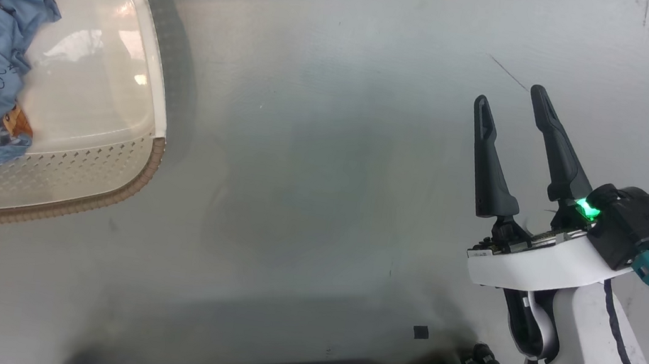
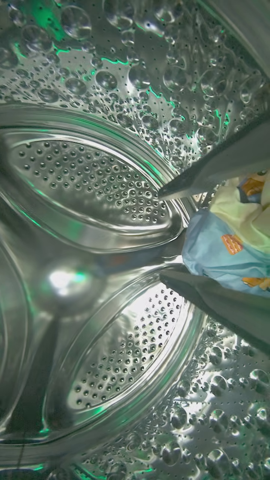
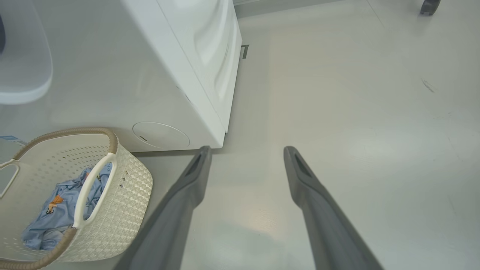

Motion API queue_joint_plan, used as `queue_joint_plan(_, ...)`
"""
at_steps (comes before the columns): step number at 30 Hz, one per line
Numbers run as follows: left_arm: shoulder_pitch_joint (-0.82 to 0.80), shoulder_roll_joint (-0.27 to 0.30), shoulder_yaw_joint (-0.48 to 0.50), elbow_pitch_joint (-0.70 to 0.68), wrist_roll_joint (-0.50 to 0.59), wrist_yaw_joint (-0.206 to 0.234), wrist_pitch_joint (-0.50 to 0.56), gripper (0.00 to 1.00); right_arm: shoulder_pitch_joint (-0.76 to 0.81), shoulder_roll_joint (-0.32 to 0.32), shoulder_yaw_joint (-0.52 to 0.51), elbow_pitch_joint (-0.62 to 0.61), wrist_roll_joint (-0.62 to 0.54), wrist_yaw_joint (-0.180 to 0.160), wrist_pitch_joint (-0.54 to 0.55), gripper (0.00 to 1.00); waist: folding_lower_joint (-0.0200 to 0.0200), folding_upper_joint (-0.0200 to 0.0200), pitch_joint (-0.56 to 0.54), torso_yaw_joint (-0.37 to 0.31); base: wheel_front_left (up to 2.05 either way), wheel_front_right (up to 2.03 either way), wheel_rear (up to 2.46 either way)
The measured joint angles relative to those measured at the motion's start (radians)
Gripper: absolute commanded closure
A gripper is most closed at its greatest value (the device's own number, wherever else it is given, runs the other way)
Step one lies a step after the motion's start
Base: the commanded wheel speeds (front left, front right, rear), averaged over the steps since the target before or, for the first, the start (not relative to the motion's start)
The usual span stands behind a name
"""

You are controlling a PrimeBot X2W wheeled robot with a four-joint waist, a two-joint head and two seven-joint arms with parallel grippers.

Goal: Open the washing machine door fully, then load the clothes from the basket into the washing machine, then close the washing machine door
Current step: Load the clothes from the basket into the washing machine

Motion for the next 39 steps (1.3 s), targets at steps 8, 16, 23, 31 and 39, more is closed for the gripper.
queue_joint_plan(8,0.003,-0.026,0.0,0.041,-0.001,0.0,0.0,0.0,-0.01,0.0,-0.012,0.011,0.005,0.0,0.0,0.0,0.0,0.0,-0.019,0.01,0.0,0.0,0.0)
queue_joint_plan(16,0.014,-0.033,0.013,0.038,-0.003,0.0,0.0,0.0,-0.018,-0.001,-0.03,0.022,0.005,0.0,0.0,0.0,0.0,0.0,-0.047,0.029,0.0,0.0,0.0)
queue_joint_plan(23,0.074,-0.061,0.04,0.012,-0.04,-0.01,0.0,0.0,-0.018,-0.001,-0.038,0.025,0.004,0.0,0.0,0.0,-0.0001,0.0,-0.074,0.051,0.0,0.0,0.0)
queue_joint_plan(31,0.155,-0.067,0.057,-0.038,-0.046,-0.026,0.0,0.0,-0.018,-0.002,-0.04,0.033,0.003,0.0,0.0,0.0,0.0,0.0,-0.104,0.065,0.0,0.0,0.0)
queue_joint_plan(39,0.251,-0.099,0.055,-0.11,-0.047,-0.037,0.0,0.0,-0.018,-0.003,-0.039,0.034,0.003,0.0,0.0,0.0,-0.0001,0.0,-0.121,0.075,0.0,0.0,0.0)
